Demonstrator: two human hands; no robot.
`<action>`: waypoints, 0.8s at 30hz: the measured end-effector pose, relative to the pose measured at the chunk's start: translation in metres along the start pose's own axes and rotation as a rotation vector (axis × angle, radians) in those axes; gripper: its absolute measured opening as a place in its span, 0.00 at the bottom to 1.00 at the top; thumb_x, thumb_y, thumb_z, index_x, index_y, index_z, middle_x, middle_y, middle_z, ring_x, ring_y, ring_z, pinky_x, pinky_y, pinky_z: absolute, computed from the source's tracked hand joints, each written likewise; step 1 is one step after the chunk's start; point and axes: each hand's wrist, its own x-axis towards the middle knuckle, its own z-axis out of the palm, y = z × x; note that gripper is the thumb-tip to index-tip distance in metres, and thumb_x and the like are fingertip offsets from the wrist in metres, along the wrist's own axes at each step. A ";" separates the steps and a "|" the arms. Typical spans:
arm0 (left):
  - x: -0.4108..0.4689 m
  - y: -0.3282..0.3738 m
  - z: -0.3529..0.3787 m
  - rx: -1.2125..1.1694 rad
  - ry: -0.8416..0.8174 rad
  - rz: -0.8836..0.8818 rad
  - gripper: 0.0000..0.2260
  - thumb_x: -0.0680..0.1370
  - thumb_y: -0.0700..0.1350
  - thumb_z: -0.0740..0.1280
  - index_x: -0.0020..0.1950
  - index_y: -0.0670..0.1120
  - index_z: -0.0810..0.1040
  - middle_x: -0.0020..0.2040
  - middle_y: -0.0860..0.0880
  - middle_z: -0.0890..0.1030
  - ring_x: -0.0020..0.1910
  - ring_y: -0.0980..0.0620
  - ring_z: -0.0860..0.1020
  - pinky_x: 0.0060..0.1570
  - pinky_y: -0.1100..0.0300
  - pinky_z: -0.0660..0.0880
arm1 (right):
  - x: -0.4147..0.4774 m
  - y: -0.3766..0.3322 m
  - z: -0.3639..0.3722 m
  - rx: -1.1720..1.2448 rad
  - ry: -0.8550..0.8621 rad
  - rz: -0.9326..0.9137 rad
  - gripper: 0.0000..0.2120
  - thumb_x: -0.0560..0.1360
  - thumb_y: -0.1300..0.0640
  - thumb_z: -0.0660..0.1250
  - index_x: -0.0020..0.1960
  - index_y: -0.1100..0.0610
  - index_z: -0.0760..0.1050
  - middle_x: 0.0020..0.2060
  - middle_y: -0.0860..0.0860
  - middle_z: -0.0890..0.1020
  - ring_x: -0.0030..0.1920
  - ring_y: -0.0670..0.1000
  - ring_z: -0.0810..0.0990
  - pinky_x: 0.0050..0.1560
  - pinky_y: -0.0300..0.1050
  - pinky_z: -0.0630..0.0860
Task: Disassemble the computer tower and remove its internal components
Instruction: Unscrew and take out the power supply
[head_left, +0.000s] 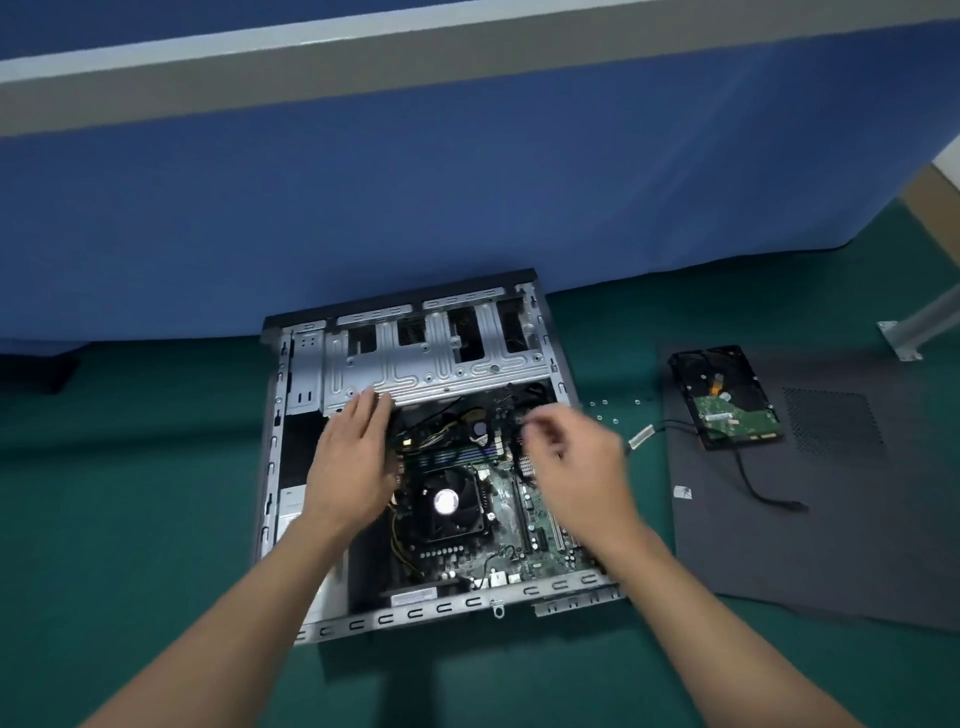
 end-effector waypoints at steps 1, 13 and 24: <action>-0.004 0.002 0.001 0.012 0.059 0.046 0.33 0.73 0.39 0.72 0.76 0.40 0.62 0.75 0.40 0.64 0.74 0.42 0.61 0.73 0.49 0.56 | 0.001 -0.006 0.016 -0.137 -0.145 -0.147 0.11 0.79 0.56 0.61 0.58 0.55 0.77 0.51 0.46 0.82 0.49 0.41 0.79 0.52 0.34 0.74; 0.001 0.015 0.037 0.136 -0.261 0.135 0.31 0.81 0.60 0.52 0.79 0.44 0.51 0.79 0.46 0.55 0.76 0.45 0.56 0.73 0.46 0.49 | 0.035 0.007 0.084 -0.917 -0.712 0.114 0.22 0.80 0.51 0.54 0.69 0.62 0.63 0.57 0.57 0.79 0.56 0.60 0.78 0.55 0.56 0.72; -0.008 0.027 0.072 -0.233 -0.403 0.052 0.38 0.78 0.66 0.54 0.79 0.46 0.44 0.78 0.45 0.52 0.77 0.47 0.49 0.74 0.49 0.43 | 0.071 0.010 0.107 -0.724 -0.626 0.129 0.21 0.81 0.44 0.50 0.60 0.59 0.70 0.59 0.59 0.75 0.61 0.60 0.70 0.55 0.55 0.70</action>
